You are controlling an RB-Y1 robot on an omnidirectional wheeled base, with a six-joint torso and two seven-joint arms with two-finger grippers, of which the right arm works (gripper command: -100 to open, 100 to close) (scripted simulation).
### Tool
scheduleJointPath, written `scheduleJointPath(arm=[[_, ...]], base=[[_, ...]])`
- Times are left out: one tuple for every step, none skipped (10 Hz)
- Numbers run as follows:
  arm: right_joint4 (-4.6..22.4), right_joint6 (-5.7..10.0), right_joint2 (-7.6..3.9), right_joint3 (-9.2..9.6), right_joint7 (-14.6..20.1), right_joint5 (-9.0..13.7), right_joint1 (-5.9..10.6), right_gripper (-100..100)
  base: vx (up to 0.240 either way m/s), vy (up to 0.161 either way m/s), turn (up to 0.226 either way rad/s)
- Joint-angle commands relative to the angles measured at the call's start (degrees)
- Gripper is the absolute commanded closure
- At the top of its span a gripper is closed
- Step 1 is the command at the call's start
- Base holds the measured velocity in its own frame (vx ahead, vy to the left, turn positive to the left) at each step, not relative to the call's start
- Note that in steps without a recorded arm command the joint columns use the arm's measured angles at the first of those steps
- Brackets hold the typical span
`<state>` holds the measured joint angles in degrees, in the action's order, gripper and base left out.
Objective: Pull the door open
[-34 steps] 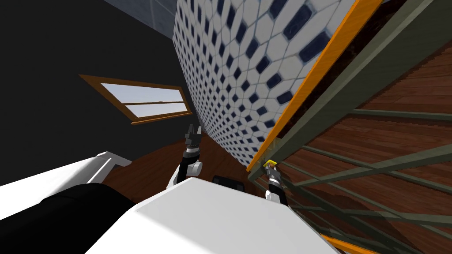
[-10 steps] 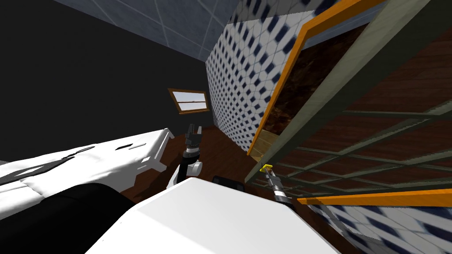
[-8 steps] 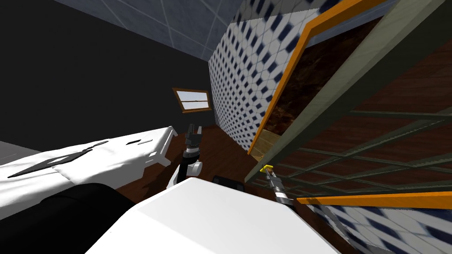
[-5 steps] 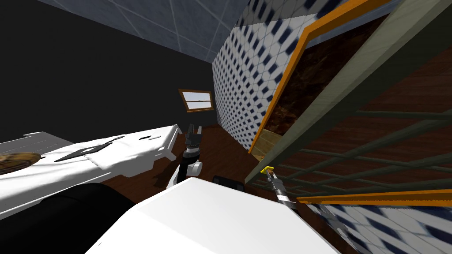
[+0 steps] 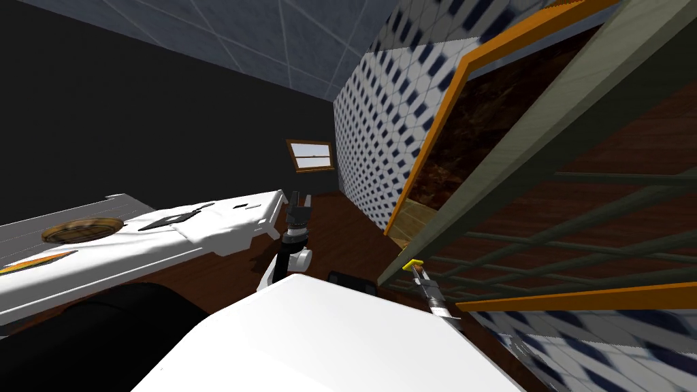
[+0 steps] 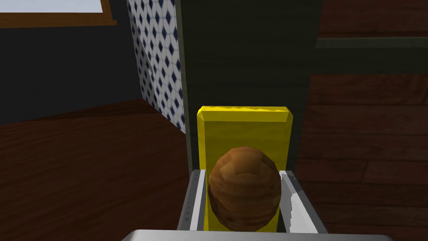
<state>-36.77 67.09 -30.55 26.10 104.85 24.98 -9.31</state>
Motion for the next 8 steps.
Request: scheduleJointPath(arm=[[0.29,0.79,-0.12,0.28,0.31,-0.13,-0.1,100],[0.63,1.32,-0.26,0.46,0.56,-0.2,-0.16,100],[0.99,1.91,-0.41,0.65,0.82,-0.27,-0.22,100],[1.38,2.53,-0.56,0.86,1.1,-0.34,-0.28,100],[1.78,3.16,-0.72,1.06,1.38,-0.42,-0.35,100],[2.16,3.78,-0.88,1.26,1.66,-0.49,-0.41,100],[2.52,4.35,-1.03,1.45,1.92,-0.56,-0.47,100],[2.83,4.86,-1.15,1.61,2.15,-0.62,-0.52,100]], base=[[-0.182,-0.056,0.129],[-0.183,-0.072,0.123],[-0.203,-0.077,0.145],[-0.197,-0.069,0.15],[-0.164,-0.052,0.167],[-0.203,-0.073,0.178],[-0.22,-0.077,0.16],[-0.198,-0.066,0.124]])
